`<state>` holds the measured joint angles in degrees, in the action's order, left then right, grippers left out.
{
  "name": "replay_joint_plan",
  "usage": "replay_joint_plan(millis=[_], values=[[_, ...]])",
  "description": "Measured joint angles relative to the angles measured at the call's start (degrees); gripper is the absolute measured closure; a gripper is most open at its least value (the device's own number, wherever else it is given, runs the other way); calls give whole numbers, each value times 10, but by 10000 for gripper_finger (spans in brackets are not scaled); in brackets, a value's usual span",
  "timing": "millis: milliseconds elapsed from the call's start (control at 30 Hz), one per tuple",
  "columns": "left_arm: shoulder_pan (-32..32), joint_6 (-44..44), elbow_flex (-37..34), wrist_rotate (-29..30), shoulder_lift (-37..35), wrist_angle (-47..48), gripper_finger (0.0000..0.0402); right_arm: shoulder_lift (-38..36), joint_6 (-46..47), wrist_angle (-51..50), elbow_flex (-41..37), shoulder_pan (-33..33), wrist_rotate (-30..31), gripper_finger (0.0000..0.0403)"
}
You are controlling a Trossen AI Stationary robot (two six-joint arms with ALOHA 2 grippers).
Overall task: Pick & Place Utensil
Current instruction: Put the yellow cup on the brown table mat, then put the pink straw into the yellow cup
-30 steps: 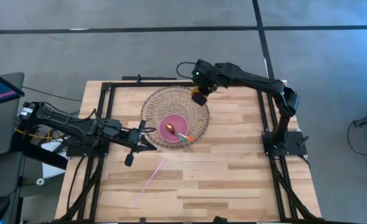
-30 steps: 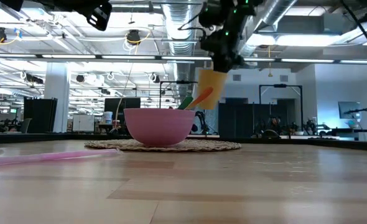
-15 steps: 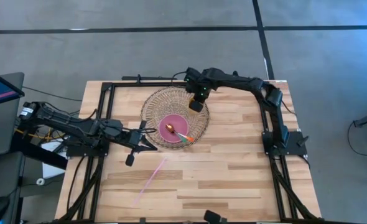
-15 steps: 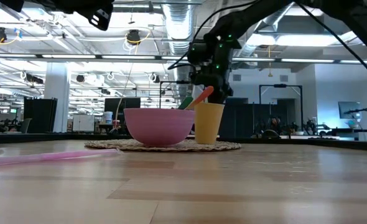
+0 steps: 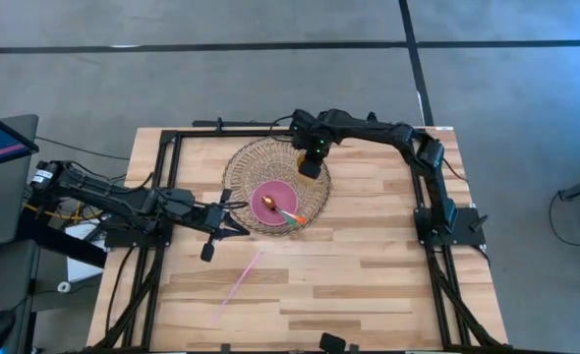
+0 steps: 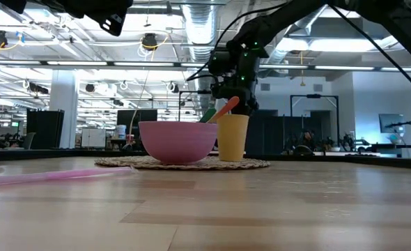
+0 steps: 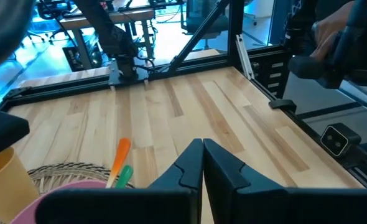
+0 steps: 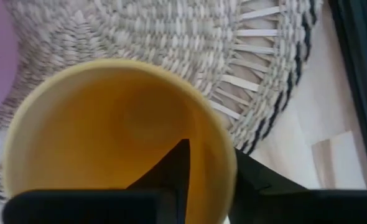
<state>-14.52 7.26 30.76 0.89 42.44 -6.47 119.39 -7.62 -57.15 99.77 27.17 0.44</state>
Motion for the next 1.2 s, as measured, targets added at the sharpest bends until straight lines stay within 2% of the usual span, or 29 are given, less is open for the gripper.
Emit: replay_joint_plan(millis=[233, 567, 700, 1067, 1200], values=[[0, 0, 0, 0, 0, 0, 389, 0, 0, -22, 46, -14, 0, 321], [0, 0, 0, 0, 0, 0, 389, -1, 2, -118, 185, -35, 13, 321], [0, 0, 0, 0, 0, 0, 389, -1, 30, -150, 240, -51, 13, 321], [0, -35, 0, 0, 0, 0, 389, -1, 36, -239, 352, -156, 11, 321], [0, -37, 0, 0, 2, -1, 389, -19, 12, -261, 347, -203, 11, 321]])
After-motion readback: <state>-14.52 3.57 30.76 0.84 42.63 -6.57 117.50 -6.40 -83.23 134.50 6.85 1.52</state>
